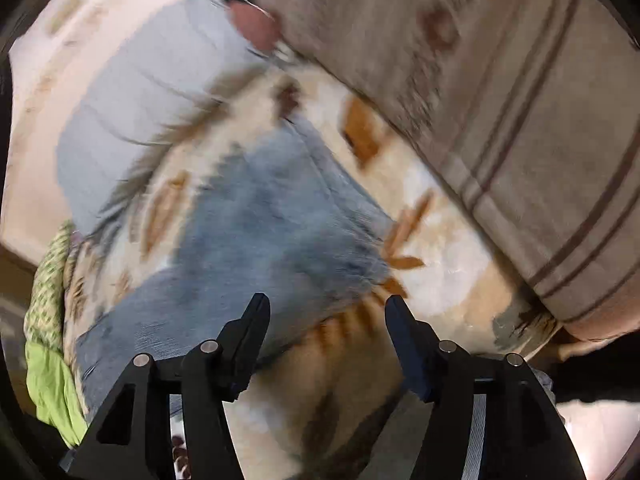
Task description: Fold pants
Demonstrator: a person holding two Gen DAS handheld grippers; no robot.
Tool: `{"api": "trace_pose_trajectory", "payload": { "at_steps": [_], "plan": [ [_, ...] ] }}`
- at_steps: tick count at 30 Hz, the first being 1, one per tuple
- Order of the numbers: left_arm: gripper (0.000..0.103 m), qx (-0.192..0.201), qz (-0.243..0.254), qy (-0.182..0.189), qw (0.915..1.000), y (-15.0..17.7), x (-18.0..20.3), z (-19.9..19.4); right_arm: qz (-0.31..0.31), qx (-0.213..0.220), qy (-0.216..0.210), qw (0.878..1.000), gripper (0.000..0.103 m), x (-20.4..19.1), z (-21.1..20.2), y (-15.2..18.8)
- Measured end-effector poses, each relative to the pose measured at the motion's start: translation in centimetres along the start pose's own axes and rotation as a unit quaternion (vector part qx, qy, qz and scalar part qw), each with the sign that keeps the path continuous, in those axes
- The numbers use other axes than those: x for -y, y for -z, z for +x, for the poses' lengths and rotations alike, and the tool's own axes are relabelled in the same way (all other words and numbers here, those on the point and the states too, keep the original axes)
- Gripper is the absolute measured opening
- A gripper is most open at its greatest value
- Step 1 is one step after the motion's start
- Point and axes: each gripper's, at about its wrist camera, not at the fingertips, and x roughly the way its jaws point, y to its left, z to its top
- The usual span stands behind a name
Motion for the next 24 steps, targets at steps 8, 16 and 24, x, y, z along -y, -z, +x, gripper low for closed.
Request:
{"api": "trace_pose_trajectory", "payload": {
  "at_steps": [8, 16, 24],
  "plan": [
    [0.051, 0.064, -0.079, -0.035, 0.9942, -4.7, -6.2, -7.7, -0.216, 0.017, -0.139, 0.966, 0.064, -14.2, -3.7, 5.4],
    [0.051, 0.072, -0.149, -0.065, 0.9841, -7.3, -11.8, -9.2, -0.359, -0.027, -0.177, 0.916, 0.064, -24.6, -0.3, 12.5],
    [0.050, 0.070, -0.195, -0.057, 0.9766, -11.1, -16.6, -6.3, -0.494, -0.063, -0.176, 0.849, 0.064, -32.6, 3.7, 18.1]
  ]
}}
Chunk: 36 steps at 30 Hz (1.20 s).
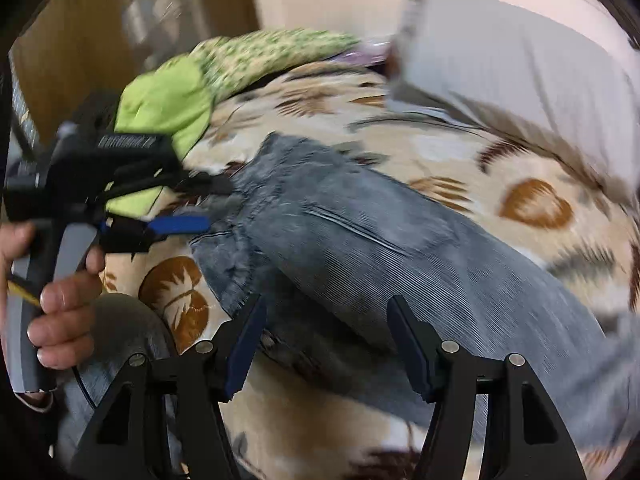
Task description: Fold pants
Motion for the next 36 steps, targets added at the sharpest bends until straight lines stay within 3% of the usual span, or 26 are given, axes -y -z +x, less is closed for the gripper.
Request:
{"api": "trace_pose_trajectory", "payload": {
  "at_steps": [6, 9, 12, 14, 15, 21, 23, 27, 30, 36],
  "plan": [
    [0.049, -0.014, -0.009, 0.010, 0.9998, 0.0, -1.3, 3.0, -0.027, -0.023, -0.008, 0.999, 0.061, -2.7, 4.8, -1.3],
    [0.049, -0.002, -0.010, 0.009, 0.9999, 0.1, -1.3, 3.2, -0.026, -0.028, 0.029, 0.999, 0.059, -2.9, 6.1, -1.4],
    [0.049, -0.017, -0.022, 0.013, 0.9995, 0.0, -1.6, 4.2, -0.023, -0.037, 0.033, 0.998, 0.037, -2.8, 7.2, -1.2],
    [0.049, -0.021, -0.029, 0.018, 0.9992, -0.1, -1.8, 4.8, -0.031, -0.047, 0.039, 0.998, 0.010, -2.8, 7.8, -1.1],
    [0.049, -0.021, -0.033, 0.020, 0.9990, -0.1, -1.9, 4.9, -0.032, -0.048, 0.043, 0.997, 0.007, -2.7, 7.8, -1.1],
    [0.049, -0.019, -0.039, 0.026, 0.9987, -0.2, -2.2, 5.7, 0.043, -0.029, -0.026, 0.998, 0.005, -0.9, 5.1, -2.6],
    [0.048, -0.016, -0.038, 0.019, 0.9990, -0.3, -2.0, 6.0, 0.040, -0.029, -0.030, 0.998, 0.005, -1.0, 4.7, -2.9],
    [0.029, -0.002, -0.054, 0.016, 0.9984, -0.4, -2.4, 5.8, 0.019, -0.039, -0.029, 0.999, 0.005, -1.6, 4.9, -2.3],
    [0.009, 0.019, -0.055, 0.023, 0.9980, -0.2, -2.3, 5.0, 0.006, -0.043, -0.023, 0.999, 0.004, -2.1, 5.0, -1.7],
    [0.008, 0.046, -0.010, 0.058, 0.9972, 1.3, -0.8, 1.0, -0.002, -0.007, -0.031, 0.999, 0.004, -2.8, 1.1, -2.0]
  ]
}}
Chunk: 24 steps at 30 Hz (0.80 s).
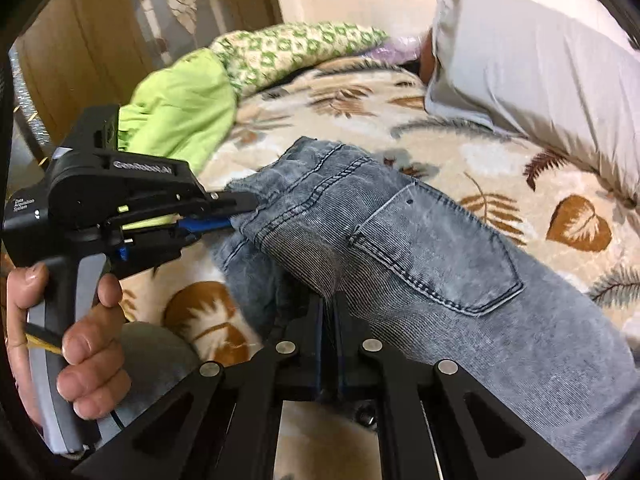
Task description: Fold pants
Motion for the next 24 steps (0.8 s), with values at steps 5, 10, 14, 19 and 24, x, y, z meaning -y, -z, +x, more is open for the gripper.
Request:
{"api": "trace_pose_trajectory", "payload": {
  "at_steps": [5, 10, 14, 19, 24],
  "plan": [
    [0.020, -0.041, -0.006, -0.057, 0.9975, 0.0, -1.4, 1.9, -0.032, -0.007, 0.018, 0.999, 0.004, -1.2, 0.6, 0.9],
    [0.037, -0.060, -0.041, -0.062, 0.9955, -0.1, -2.0, 2.2, 0.006, -0.022, 0.006, 1.000, 0.003, 0.0, 2.4, 0.9],
    [0.039, -0.055, -0.037, -0.022, 0.9975, 1.6, -1.1, 1.0, 0.035, 0.000, -0.014, 0.999, 0.003, 0.9, 0.5, 0.0],
    [0.039, -0.049, -0.039, -0.031, 0.9975, 1.6, -0.7, 2.6, 0.030, -0.006, -0.015, 0.999, 0.004, 0.7, 0.3, 0.1],
    [0.014, -0.028, -0.041, -0.023, 0.9985, 0.8, -0.5, 1.9, 0.010, -0.005, -0.014, 1.000, 0.001, -0.2, -0.1, 1.1]
  ]
}}
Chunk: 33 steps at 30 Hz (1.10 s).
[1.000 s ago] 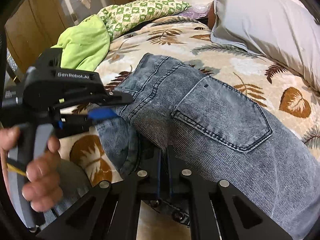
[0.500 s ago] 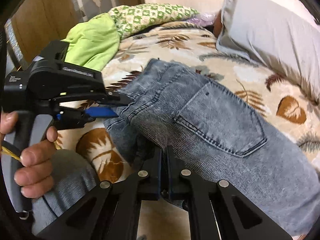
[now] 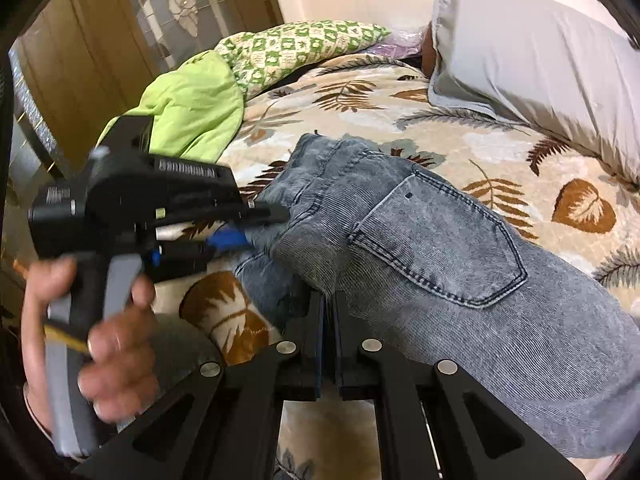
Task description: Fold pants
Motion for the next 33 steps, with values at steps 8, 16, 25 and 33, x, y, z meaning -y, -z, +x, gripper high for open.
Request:
{"api": "trace_pose_trajectory", "payload": {
  "at_steps": [8, 16, 25, 33],
  "plan": [
    [0.003, 0.041, 0.079, -0.045, 0.9950, 0.6, 1.2, -2.4, -0.047, -0.005, 0.001, 0.999, 0.001, -2.1, -0.5, 0.7],
    [0.002, 0.043, 0.107, -0.138, 0.9837, 1.8, 2.7, -0.3, -0.037, -0.022, -0.010, 0.999, 0.001, -2.2, 1.3, 1.7],
    [0.009, 0.005, 0.117, -0.230, 0.9662, 2.4, 3.7, 3.2, 0.014, -0.061, -0.052, 0.997, 0.005, -0.3, 4.7, 3.2],
    [0.044, 0.071, 0.150, -0.186, 0.9685, 4.7, 4.2, -0.7, 0.076, -0.001, -0.080, 0.994, 0.053, 3.4, -1.8, 3.6]
  ]
}}
